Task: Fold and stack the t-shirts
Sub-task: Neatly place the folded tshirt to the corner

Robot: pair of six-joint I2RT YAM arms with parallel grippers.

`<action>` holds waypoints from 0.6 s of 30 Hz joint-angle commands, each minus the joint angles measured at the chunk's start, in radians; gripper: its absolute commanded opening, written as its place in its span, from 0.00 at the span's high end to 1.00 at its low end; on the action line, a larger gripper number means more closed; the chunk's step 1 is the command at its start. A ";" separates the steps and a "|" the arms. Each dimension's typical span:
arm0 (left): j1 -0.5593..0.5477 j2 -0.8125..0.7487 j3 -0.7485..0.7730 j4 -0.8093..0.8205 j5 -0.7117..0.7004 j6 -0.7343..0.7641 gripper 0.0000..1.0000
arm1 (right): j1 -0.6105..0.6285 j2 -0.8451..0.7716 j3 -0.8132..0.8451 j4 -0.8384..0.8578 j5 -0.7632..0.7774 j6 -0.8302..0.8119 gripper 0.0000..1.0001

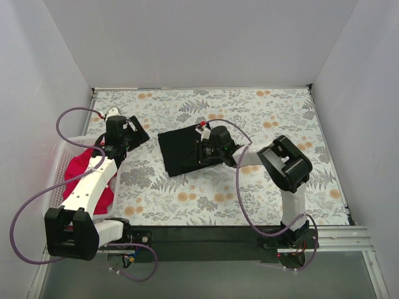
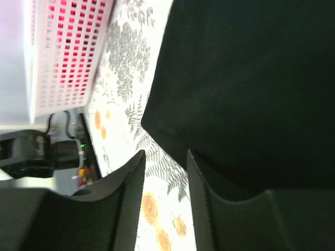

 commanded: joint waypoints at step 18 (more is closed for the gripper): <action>-0.239 0.267 -0.063 -0.051 0.029 -0.262 0.43 | -0.174 -0.762 -0.246 -0.679 0.459 -0.513 0.21</action>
